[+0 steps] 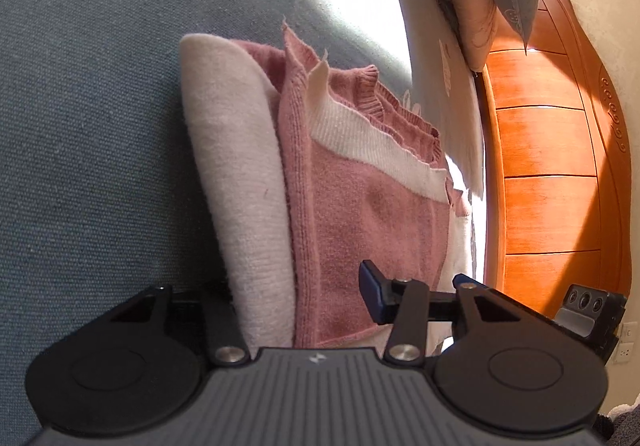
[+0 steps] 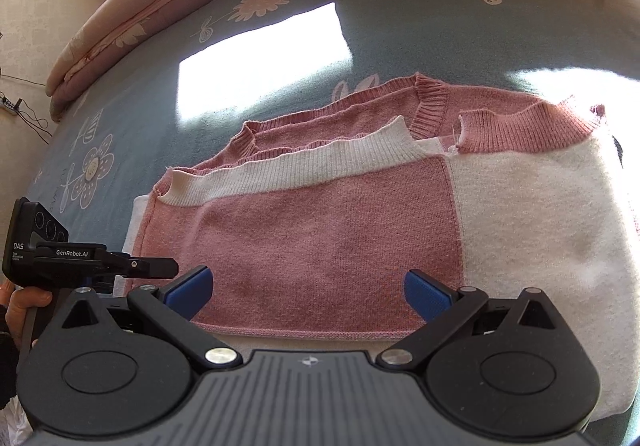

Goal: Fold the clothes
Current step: 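Roll the left gripper and lower it beside the sweater's side edge, then close the left gripper on the cream side edge while the right gripper pinches the pink edge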

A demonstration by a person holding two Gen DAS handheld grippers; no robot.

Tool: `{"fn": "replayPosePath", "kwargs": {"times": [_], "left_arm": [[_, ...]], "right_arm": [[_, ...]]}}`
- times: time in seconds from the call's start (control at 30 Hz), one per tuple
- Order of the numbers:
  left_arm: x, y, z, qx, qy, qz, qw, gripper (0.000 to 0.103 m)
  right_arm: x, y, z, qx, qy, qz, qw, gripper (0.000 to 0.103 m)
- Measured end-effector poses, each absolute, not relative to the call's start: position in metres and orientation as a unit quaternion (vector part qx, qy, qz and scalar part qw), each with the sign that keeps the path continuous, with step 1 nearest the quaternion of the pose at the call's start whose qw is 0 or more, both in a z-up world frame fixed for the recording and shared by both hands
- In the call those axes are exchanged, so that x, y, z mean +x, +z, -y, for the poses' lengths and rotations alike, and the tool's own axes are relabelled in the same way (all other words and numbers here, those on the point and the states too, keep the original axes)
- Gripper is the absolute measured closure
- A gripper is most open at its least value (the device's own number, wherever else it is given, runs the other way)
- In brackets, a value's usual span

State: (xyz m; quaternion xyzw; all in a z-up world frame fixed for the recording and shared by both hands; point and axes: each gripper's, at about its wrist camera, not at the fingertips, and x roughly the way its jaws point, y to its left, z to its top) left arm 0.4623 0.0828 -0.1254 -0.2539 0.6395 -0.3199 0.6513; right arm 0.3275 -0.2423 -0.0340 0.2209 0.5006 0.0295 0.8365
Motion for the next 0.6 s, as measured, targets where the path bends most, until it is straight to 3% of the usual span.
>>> {"fn": "replayPosePath", "kwargs": {"times": [0.03,0.3,0.6], "left_arm": [[0.463,-0.125,-0.083,-0.244,-0.311,-0.645,0.653,0.083],[0.458,-0.109,-0.064,-0.165,-0.284,-0.652,0.683,0.081],[0.458,-0.104,-0.046,-0.127,-0.261,-0.662,0.691,0.079]], "right_arm": [[0.325,-0.034,0.245,0.223,0.027,-0.496,0.839,0.0],[0.306,-0.017,0.296,0.216,-0.007,-0.472,0.855,0.007],[0.28,-0.034,0.424,0.276,-0.092,-0.442,0.849,0.007]]}}
